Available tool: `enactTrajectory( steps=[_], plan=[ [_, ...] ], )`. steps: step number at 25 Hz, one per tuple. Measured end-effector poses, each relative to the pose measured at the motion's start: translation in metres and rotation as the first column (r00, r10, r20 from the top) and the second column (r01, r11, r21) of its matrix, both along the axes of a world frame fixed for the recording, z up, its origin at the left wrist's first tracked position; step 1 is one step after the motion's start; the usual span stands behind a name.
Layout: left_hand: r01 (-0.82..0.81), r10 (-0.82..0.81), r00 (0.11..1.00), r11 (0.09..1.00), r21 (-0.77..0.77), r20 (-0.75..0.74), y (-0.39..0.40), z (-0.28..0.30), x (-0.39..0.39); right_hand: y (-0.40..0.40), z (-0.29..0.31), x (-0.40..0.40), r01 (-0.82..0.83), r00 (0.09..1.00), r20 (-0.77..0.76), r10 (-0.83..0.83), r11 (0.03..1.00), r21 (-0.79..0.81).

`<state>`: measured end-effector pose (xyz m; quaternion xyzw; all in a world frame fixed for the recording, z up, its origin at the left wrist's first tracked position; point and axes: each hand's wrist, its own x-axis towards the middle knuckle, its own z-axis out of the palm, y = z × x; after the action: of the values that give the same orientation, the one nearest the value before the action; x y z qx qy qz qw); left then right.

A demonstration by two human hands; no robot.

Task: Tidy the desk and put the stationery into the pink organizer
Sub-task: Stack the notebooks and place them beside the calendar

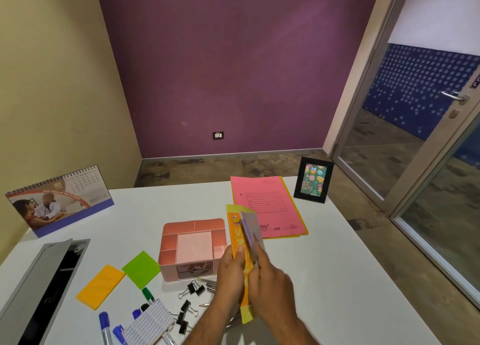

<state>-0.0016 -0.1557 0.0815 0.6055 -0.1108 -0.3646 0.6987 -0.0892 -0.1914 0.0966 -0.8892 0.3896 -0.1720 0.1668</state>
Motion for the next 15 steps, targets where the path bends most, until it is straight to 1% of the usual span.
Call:
enactTrajectory(
  steps=[1, 2, 5, 6, 7, 8, 9, 10, 11, 12, 13, 14, 15],
  plan=[
    [0.008, -0.008, 1.000, 1.000, -0.026, -0.006, 0.001, 0.003, 0.000, 0.005, -0.003, 0.003, -0.011, 1.000, -0.010, 0.011, 1.000, 0.027],
    [0.013, -0.014, 1.000, 0.999, -0.047, -0.017, 0.003, 0.005, 0.001, 0.010, -0.003, 0.004, -0.029, 0.999, 0.026, 0.028, 0.998, 0.050],
    [0.016, -0.018, 1.000, 0.996, -0.093, -0.013, 0.009, -0.003, 0.006, 0.015, -0.014, 0.005, -0.159, 0.965, 0.221, 0.142, 0.985, 0.063],
    [0.016, -0.015, 1.000, 0.995, -0.103, 0.009, 0.011, -0.007, 0.008, 0.013, -0.018, 0.003, -0.164, 0.954, 0.266, 0.137, 0.983, 0.085],
    [0.024, -0.020, 0.999, 0.994, -0.106, 0.033, 0.013, -0.012, 0.009, 0.008, -0.021, 0.000, -0.148, 0.939, 0.331, 0.094, 0.979, 0.141],
    [0.037, -0.032, 0.998, 0.994, -0.101, 0.060, 0.016, -0.014, 0.008, 0.000, -0.024, -0.005, -0.089, 0.926, 0.378, 0.004, 0.975, 0.206],
    [0.051, -0.043, 0.995, 0.995, -0.090, 0.087, 0.019, -0.015, 0.007, -0.009, -0.026, -0.011, -0.013, 0.899, 0.427, -0.098, 0.968, 0.251],
    [0.058, -0.049, 0.992, 0.995, -0.079, 0.113, 0.021, -0.017, 0.004, -0.020, -0.025, -0.017, 0.106, 0.884, 0.411, -0.222, 0.953, 0.284],
    [0.057, -0.048, 0.991, 0.996, -0.067, 0.128, 0.023, -0.016, 0.000, -0.031, -0.026, -0.025, 0.182, 0.865, 0.383, -0.323, 0.915, 0.360],
    [0.061, -0.053, 0.990, 0.996, -0.061, 0.133, 0.024, -0.015, -0.004, -0.040, -0.023, -0.032, 0.165, 0.835, 0.379, -0.398, 0.840, 0.518],
    [0.070, -0.062, 0.987, 0.996, -0.051, 0.149, 0.026, -0.015, -0.006, -0.047, -0.021, -0.037, 0.029, 0.786, 0.434, -0.441, 0.727, 0.686],
    [0.084, -0.076, 0.981, 0.996, -0.038, 0.181, 0.026, -0.015, -0.008, -0.052, -0.021, -0.042, -0.153, 0.735, 0.492, -0.466, 0.594, 0.790],
    [0.103, -0.094, 0.972, 0.994, -0.029, 0.216, 0.028, -0.017, -0.009, -0.056, -0.023, -0.048, -0.278, 0.702, 0.528, -0.478, 0.499, 0.821]
  ],
)
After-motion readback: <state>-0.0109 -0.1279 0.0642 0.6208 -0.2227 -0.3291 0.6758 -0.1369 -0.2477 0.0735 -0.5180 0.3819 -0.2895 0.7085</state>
